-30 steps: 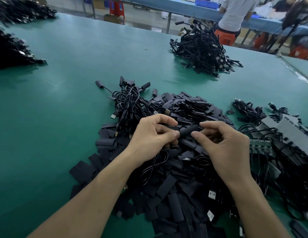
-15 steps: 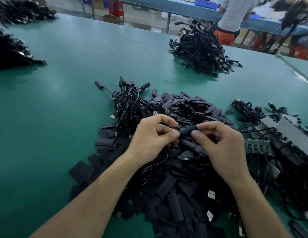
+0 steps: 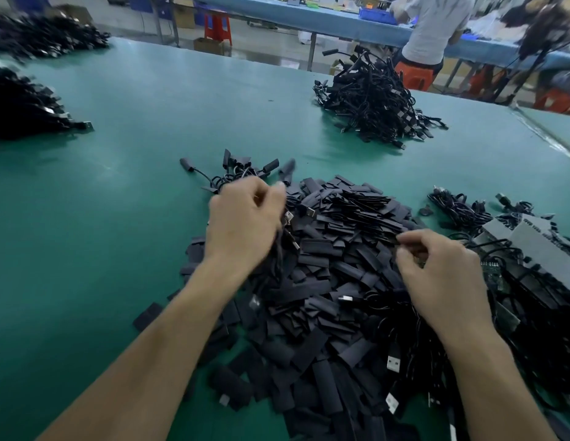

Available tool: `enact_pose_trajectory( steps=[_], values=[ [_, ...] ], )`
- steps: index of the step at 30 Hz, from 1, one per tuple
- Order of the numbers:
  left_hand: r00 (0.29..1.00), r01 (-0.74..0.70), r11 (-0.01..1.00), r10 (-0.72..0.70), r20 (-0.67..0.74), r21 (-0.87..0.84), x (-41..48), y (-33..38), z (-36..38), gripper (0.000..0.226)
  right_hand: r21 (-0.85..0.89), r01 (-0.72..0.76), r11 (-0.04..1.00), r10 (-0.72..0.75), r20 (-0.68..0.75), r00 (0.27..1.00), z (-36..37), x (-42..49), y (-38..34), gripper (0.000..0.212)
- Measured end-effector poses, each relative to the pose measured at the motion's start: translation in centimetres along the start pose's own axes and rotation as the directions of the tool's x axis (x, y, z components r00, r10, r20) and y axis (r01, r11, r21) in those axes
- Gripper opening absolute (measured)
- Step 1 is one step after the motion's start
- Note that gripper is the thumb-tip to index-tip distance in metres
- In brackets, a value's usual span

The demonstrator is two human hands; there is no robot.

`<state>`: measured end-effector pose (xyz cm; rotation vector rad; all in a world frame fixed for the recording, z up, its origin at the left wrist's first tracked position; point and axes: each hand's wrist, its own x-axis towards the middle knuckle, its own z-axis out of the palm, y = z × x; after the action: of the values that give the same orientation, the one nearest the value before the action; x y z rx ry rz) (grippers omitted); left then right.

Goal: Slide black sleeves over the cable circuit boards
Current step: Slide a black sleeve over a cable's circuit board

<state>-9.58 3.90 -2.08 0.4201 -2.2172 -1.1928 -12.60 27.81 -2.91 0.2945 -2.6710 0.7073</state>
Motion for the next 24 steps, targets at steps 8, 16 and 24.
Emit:
enact_pose_trajectory(
  steps=[8,16,24],
  values=[
    [0.950,0.284,0.915,-0.310,-0.049,-0.286,3.5,-1.9,-1.7,0.023,-0.381,-0.183,0.906,0.276,0.203,0.940,-0.2,0.2,1.1,0.042],
    [0.999,0.032,0.991,-0.027,-0.042,0.126,2.1,-1.2,-1.4,0.061,-0.182,-0.109,0.977,0.124,0.072,0.990,-1.1,0.6,0.8,0.014],
    [0.830,-0.165,0.945,0.288,0.478,-0.282,-4.3,1.5,2.4,0.026,0.276,0.290,0.916,-0.311,0.035,0.950,-2.4,0.7,-1.3,0.018]
  ],
)
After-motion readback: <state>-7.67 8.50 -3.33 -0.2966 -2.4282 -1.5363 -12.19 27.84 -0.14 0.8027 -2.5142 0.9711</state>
